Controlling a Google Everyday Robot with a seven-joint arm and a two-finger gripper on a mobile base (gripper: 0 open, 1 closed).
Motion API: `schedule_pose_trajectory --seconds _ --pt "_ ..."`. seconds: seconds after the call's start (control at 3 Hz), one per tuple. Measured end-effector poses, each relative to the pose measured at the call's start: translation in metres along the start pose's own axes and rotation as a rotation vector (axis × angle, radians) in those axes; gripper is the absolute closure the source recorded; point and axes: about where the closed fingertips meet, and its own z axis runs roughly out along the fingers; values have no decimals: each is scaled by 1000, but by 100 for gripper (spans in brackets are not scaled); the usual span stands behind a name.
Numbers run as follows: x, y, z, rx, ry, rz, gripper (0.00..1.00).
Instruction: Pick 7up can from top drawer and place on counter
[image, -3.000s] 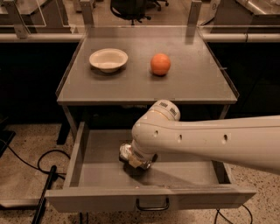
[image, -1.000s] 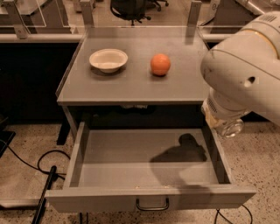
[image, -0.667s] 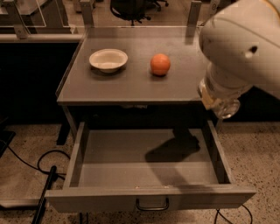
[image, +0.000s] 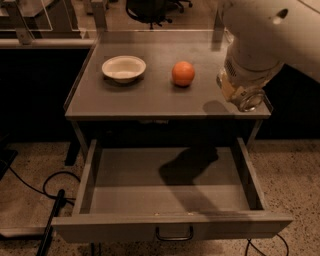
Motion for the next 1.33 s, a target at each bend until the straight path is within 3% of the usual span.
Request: schedule_pose_trajectory --seconds 0.33,1.0,1.33 --pt "-10 -1 15 20 30 1 100" --pt "-64 -7 41 74 61 -8 100" --pt "-86 -3 54 74 59 -17 100"
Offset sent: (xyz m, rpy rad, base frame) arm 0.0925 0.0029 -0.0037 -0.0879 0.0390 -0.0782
